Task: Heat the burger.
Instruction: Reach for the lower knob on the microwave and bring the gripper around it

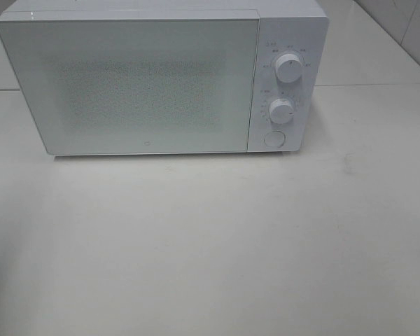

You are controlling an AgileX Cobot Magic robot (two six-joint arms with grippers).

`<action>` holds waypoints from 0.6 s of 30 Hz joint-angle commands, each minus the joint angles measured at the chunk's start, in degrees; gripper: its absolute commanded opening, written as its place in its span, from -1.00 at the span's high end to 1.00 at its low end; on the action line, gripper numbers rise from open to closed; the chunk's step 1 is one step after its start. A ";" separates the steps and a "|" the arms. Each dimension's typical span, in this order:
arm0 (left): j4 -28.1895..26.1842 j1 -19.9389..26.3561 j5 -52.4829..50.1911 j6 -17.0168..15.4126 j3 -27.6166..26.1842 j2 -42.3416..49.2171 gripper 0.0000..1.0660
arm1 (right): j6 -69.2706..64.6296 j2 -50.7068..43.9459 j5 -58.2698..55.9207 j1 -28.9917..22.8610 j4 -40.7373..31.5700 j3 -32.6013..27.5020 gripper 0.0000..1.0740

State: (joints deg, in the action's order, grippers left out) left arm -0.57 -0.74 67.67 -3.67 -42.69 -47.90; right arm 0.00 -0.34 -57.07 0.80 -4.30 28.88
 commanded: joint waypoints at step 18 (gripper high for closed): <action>1.55 0.23 -6.36 0.23 12.95 28.30 -0.92 | 0.40 -1.43 0.06 0.34 0.00 -0.34 -0.41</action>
State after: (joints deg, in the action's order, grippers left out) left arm 0.80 -0.74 62.11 -3.50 -29.97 -23.20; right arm 0.00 -0.34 -57.07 0.80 -4.30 28.88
